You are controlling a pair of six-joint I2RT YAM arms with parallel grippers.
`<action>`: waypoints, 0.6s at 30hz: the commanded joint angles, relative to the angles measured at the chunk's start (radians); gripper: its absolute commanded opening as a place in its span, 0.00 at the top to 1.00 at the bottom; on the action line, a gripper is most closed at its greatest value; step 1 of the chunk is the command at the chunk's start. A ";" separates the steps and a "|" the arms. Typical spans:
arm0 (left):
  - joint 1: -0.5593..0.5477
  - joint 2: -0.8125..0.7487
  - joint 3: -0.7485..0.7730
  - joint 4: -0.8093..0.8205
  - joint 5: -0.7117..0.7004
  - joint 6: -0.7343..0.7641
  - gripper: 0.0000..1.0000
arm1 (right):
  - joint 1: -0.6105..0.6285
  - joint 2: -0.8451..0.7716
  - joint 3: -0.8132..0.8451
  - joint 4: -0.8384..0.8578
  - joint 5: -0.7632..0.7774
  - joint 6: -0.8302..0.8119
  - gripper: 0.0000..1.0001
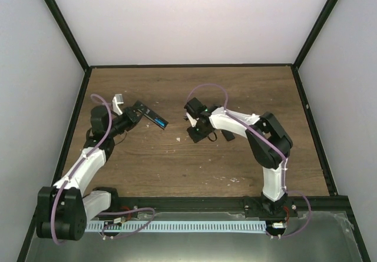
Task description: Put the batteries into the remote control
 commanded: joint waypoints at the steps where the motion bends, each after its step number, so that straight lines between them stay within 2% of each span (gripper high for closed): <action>1: 0.006 0.060 0.020 0.040 0.141 0.024 1.00 | -0.011 -0.136 0.051 -0.124 -0.074 -0.015 0.98; 6: 0.004 0.117 0.012 0.064 0.215 0.041 1.00 | -0.012 -0.184 0.158 -0.292 -0.165 -0.028 0.98; 12: -0.042 0.224 0.011 0.195 0.302 0.018 1.00 | -0.011 -0.180 0.291 -0.443 -0.321 -0.027 0.98; 18: -0.131 0.296 0.023 0.256 0.273 0.024 1.00 | -0.002 -0.174 0.363 -0.528 -0.341 -0.028 0.98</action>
